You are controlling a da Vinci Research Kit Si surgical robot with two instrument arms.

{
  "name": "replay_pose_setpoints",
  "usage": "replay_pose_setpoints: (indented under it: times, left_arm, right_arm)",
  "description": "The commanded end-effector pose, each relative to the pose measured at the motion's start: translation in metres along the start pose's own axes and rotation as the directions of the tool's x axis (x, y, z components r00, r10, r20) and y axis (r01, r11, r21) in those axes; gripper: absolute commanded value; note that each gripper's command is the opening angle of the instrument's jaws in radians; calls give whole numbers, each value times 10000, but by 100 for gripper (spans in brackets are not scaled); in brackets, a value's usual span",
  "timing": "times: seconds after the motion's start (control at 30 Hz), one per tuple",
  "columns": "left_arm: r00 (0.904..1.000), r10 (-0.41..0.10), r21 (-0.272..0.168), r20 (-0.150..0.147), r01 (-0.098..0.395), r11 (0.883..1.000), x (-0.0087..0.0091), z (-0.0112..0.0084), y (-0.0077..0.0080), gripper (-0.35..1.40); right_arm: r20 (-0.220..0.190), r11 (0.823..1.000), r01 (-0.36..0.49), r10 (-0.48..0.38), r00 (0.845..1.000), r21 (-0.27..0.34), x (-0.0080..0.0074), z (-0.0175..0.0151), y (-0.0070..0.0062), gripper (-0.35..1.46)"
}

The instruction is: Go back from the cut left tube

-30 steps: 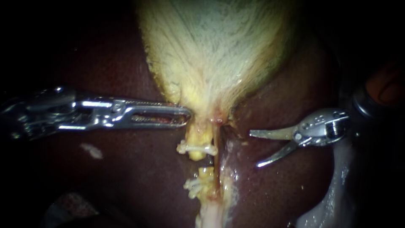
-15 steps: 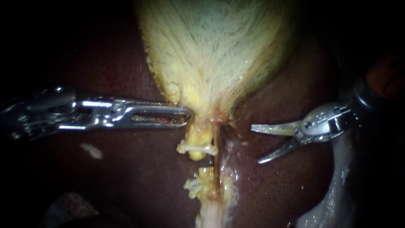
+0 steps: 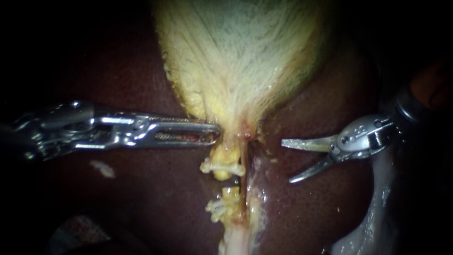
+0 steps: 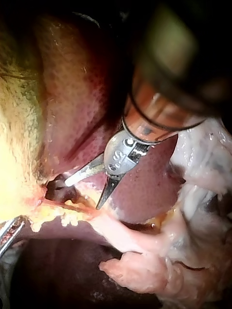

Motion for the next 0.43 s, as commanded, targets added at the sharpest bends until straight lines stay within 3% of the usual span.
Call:
replay_pose_setpoints:
  times: [0.03, 0.43]
  left_arm:
    - [10000, 2, -4, 0, -2, 10000, 0, 0, 0, -35]
    - [10000, 3, -2, -1, -3, 10000, 0, 0, 0, -35]
  right_arm:
    - [8, 10000, 9, -9, 10000, 7, 0, 0, 0, 138]
    - [9, 10000, 8, -8, 10000, 6, 0, -1, 0, 138]
